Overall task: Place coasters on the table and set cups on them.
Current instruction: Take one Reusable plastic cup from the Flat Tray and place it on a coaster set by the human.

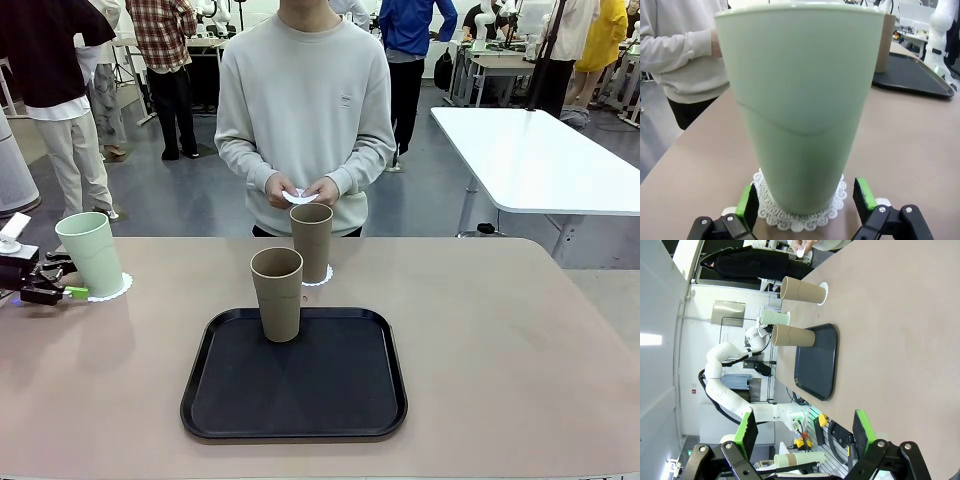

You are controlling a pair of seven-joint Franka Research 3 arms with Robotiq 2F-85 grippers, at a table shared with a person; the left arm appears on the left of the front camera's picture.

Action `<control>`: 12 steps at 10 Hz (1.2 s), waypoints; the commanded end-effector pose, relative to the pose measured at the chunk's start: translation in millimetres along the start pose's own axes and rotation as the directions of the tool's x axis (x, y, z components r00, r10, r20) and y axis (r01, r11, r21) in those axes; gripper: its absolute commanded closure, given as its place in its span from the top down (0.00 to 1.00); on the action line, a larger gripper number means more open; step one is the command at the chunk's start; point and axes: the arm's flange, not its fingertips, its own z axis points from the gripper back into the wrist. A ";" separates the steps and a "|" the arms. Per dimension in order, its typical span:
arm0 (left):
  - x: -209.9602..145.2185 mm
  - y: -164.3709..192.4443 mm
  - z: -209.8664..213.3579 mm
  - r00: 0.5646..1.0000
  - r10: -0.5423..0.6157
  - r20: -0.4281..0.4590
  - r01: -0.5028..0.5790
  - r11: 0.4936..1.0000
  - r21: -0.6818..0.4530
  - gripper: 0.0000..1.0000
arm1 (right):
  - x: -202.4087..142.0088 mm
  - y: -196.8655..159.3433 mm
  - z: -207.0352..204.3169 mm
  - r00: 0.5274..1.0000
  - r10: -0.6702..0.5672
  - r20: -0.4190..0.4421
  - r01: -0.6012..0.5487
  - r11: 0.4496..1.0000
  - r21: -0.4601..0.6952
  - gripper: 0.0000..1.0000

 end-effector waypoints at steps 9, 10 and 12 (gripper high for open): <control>199.6 -136.5 91.0 0.919 0.281 -0.275 -0.202 0.938 0.283 1.00 | -1.6 0.5 0.9 1.000 0.000 -0.008 0.000 1.000 -0.001 1.00; 213.2 -148.5 78.8 0.899 0.259 -0.354 -0.186 0.956 0.226 1.00 | -1.6 0.5 0.9 1.000 0.000 -0.008 0.000 1.000 -0.001 1.00; 239.7 -176.5 51.9 0.843 0.197 -0.501 -0.097 0.971 0.218 1.00 | -1.6 0.5 0.9 1.000 0.000 -0.008 0.000 1.000 -0.001 1.00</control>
